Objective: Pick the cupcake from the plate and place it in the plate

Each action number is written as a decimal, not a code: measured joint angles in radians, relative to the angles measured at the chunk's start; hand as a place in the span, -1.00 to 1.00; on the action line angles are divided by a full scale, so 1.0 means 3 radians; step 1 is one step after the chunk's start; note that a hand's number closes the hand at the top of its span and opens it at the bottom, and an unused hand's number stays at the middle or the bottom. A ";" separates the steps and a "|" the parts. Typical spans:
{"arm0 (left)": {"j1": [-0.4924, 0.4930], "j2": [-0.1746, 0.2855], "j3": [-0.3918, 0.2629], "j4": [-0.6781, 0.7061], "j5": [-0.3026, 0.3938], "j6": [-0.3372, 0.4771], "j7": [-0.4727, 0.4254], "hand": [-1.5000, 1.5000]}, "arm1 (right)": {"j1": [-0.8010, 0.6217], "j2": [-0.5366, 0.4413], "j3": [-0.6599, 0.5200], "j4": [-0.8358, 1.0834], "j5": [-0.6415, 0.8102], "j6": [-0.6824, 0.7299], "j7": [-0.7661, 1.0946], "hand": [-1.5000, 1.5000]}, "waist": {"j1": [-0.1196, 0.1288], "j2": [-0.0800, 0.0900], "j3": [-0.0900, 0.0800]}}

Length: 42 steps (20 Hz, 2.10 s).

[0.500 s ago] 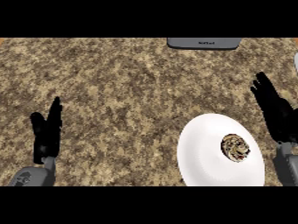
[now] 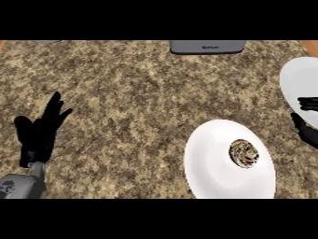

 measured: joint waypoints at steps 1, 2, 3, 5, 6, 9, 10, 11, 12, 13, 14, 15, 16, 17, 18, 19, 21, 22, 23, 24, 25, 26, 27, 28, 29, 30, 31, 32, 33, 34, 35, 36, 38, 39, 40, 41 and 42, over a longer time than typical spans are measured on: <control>-0.0019 0.0023 0.0014 -0.0012 0.0030 -0.0050 0.0012 0.00 | 0.0080 0.0104 -0.0074 -0.0014 -0.0018 -0.0112 -0.0159 -1.00 | -0.0008 0.0000 0.0007; -0.0003 0.0055 0.0034 -0.0020 0.0063 -0.0116 -0.0008 0.00 | 0.0213 0.0197 -0.0132 -0.0006 -0.0054 -0.0149 -0.0375 -1.00 | -0.0007 0.0000 0.0012; -0.0009 0.0055 0.0030 -0.0020 0.0066 -0.0155 -0.0019 0.00 | 0.0322 0.0273 -0.0163 0.0010 -0.0069 -0.0160 -0.0574 -1.00 | 0.0007 0.0003 0.0016; -0.0018 0.0061 0.0035 -0.0084 0.0087 -0.0216 0.0034 0.00 | 0.0558 0.0384 -0.0141 0.0022 -0.0025 -0.0127 -0.0917 -1.00 | 0.0037 0.0007 0.0019; -0.0013 0.0083 0.0057 -0.0091 0.0106 -0.0260 0.0031 0.00 | 0.0692 0.0413 -0.0093 -0.0001 0.0036 -0.0099 -0.1054 -1.00 | 0.0045 0.0008 0.0020; -0.0119 0.0073 0.0077 -0.0033 0.0095 -0.0312 0.0071 0.00 | 0.0883 0.0378 0.0004 0.0043 0.0298 -0.0093 -0.1283 -1.00 | 0.0066 0.0015 0.0021; -0.0106 0.0068 0.0081 -0.0048 0.0095 -0.0332 0.0075 0.00 | 0.0943 0.0355 0.0020 0.0028 0.0375 -0.0100 -0.1313 -1.00 | 0.0073 0.0015 0.0022; -0.0138 0.0096 0.0122 -0.0022 0.0115 -0.0376 0.0085 0.00 | 0.1010 0.0341 0.0049 0.0029 0.0443 -0.0090 -0.1344 -1.00 | 0.0077 0.0016 0.0021; -0.0115 0.0102 0.0131 -0.0028 0.0113 -0.0406 0.0079 0.00 | 0.1064 0.0311 0.0073 -0.0057 0.0505 -0.0084 -0.1286 -1.00 | 0.0081 0.0016 0.0022; -0.0098 0.0081 0.0112 -0.0062 0.0088 -0.0397 0.0094 0.00 | 0.1108 0.0293 0.0099 -0.0106 0.0586 -0.0098 -0.1248 -1.00 | 0.0086 0.0015 0.0021; -0.0100 0.0031 0.0093 -0.0050 0.0045 -0.0357 0.0076 0.00 | 0.1176 0.0272 0.0121 -0.0209 0.0645 -0.0097 -0.1169 -1.00 | 0.0085 0.0016 0.0021; -0.0101 0.0021 0.0101 -0.0060 0.0035 -0.0365 0.0088 0.00 | 0.1185 0.0250 0.0134 -0.0289 0.0700 -0.0093 -0.1059 -1.00 | 0.0089 0.0016 0.0021; -0.0142 0.0021 0.0121 -0.0046 0.0035 -0.0382 0.0111 0.00 | 0.1220 0.0231 0.0157 -0.0417 0.0747 -0.0079 -0.0935 -1.00 | 0.0088 0.0016 0.0020; -0.0147 0.0019 0.0149 -0.0010 0.0031 -0.0402 0.0095 0.00 | 0.1241 0.0221 0.0182 -0.0510 0.0808 -0.0073 -0.0833 -1.00 | 0.0090 0.0016 0.0020; -0.0159 0.0026 0.0163 -0.0029 0.0026 -0.0422 0.0127 0.00 | 0.1231 0.0220 0.0213 -0.0552 0.0882 -0.0073 -0.0747 -1.00 | 0.0094 0.0017 0.0019; -0.0172 0.0029 0.0174 -0.0053 0.0025 -0.0433 0.0168 0.00 | 0.1260 0.0217 0.0256 -0.0646 0.0943 -0.0055 -0.0638 -1.00 | 0.0096 0.0017 0.0019; -0.0127 -0.0001 0.0189 0.0010 0.0002 -0.0467 0.0069 0.00 | 0.1254 0.0193 0.0337 -0.0746 0.1060 0.0002 -0.0425 -1.00 | 0.0100 0.0018 0.0019; -0.0151 -0.0017 0.0193 0.0026 -0.0007 -0.0470 0.0079 0.00 | 0.1256 0.0176 0.0373 -0.0804 0.1106 0.0046 -0.0308 -1.00 | 0.0101 0.0018 0.0019; -0.0143 -0.0003 0.0207 -0.0009 -0.0008 -0.0482 0.0101 0.00 | 0.1264 0.0141 0.0385 -0.0868 0.1132 0.0106 -0.0184 -1.00 | 0.0103 0.0018 0.0019; -0.0158 -0.0002 0.0226 0.0012 -0.0009 -0.0498 0.0089 0.00 | 0.1253 0.0106 0.0409 -0.0901 0.1176 0.0161 -0.0083 -1.00 | 0.0104 0.0018 0.0019; -0.0190 -0.0006 0.0238 0.0024 -0.0015 -0.0505 0.0108 0.00 | 0.1228 0.0084 0.0429 -0.0933 0.1209 0.0216 0.0033 -1.00 | 0.0105 0.0019 0.0019; -0.0177 -0.0024 0.0231 0.0004 -0.0029 -0.0503 0.0112 0.00 | 0.1204 0.0080 0.0482 -0.0972 0.1279 0.0248 0.0149 -1.00 | 0.0108 0.0019 0.0019; -0.0146 -0.0040 0.0219 -0.0025 -0.0048 -0.0496 0.0117 0.00 | 0.1190 0.0068 0.0523 -0.1009 0.1349 0.0280 0.0266 -1.00 | 0.0112 0.0018 0.0019; -0.0198 -0.0044 0.0240 0.0045 -0.0049 -0.0519 0.0101 0.00 | 0.1109 0.0060 0.0556 -0.0958 0.1433 0.0292 0.0336 -1.00 | 0.0112 0.0020 0.0019; -0.0169 -0.0053 0.0248 0.0053 -0.0063 -0.0526 0.0062 0.00 | 0.1078 0.0034 0.0564 -0.0970 0.1490 0.0329 0.0431 -1.00 | 0.0114 0.0021 0.0020; -0.0166 -0.0035 0.0278 0.0058 -0.0051 -0.0553 0.0057 0.00 | 0.1055 0.0040 0.0620 -0.1032 0.1583 0.0344 0.0570 -1.00 | 0.0115 0.0020 0.0019; -0.0149 -0.0039 0.0296 0.0076 -0.0058 -0.0561 0.0020 0.00 | 0.1011 0.0003 0.0605 -0.0989 0.1629 0.0383 0.0621 -1.00 | 0.0118 0.0020 0.0019; -0.0143 -0.0057 0.0282 0.0039 -0.0080 -0.0547 0.0049 0.00 | 0.0952 0.0006 0.0647 -0.0977 0.1699 0.0418 0.0717 -1.00 | 0.0120 0.0020 0.0019; -0.0163 -0.0071 0.0279 0.0016 -0.0092 -0.0539 0.0095 0.00 | 0.0922 0.0027 0.0700 -0.0986 0.1779 0.0437 0.0814 -1.00 | 0.0120 0.0020 0.0019; -0.0133 -0.0086 0.0278 -0.0041 -0.0104 -0.0537 0.0113 0.00 | 0.0943 0.0021 0.0708 -0.1000 0.1818 0.0476 0.0848 -1.00 | 0.0119 0.0019 0.0020; -0.0117 -0.0080 0.0283 -0.0070 -0.0104 -0.0555 0.0134 0.00 | 0.0934 0.0073 0.0803 -0.0988 0.1926 0.0464 0.0912 -1.00 | 0.0120 0.0018 0.0019; -0.0141 -0.0105 0.0283 -0.0038 -0.0128 -0.0549 0.0135 0.00 | 0.0915 0.0081 0.0830 -0.0967 0.1981 0.0496 0.0956 -1.00 | 0.0118 0.0019 0.0020; -0.0134 -0.0146 0.0274 -0.0099 -0.0164 -0.0531 0.0183 0.00 | 0.0841 0.0114 0.0893 -0.0940 0.2077 0.0577 0.1090 -1.00 | 0.0119 0.0018 0.0021; -0.0163 -0.0147 0.0305 -0.0039 -0.0168 -0.0551 0.0172 0.00 | 0.0851 0.0108 0.0898 -0.0912 0.2107 0.0609 0.1084 -1.00 | 0.0115 0.0019 0.0021; -0.0125 -0.0164 0.0297 -0.0086 -0.0190 -0.0547 0.0177 0.00 | 0.0810 0.0127 0.0921 -0.0946 0.2128 0.0678 0.1183 -1.00 | 0.0115 0.0019 0.0021; -0.0112 -0.0168 0.0311 -0.0114 -0.0208 -0.0561 0.0200 0.00 | 0.0798 0.0144 0.0923 -0.0939 0.2150 0.0724 0.1206 -1.00 | 0.0115 0.0018 0.0021; -0.0177 -0.0173 0.0344 -0.0070 -0.0210 -0.0571 0.0221 0.00 | 0.0722 0.0150 0.0897 -0.0902 0.2135 0.0791 0.1247 -1.00 | 0.0114 0.0019 0.0021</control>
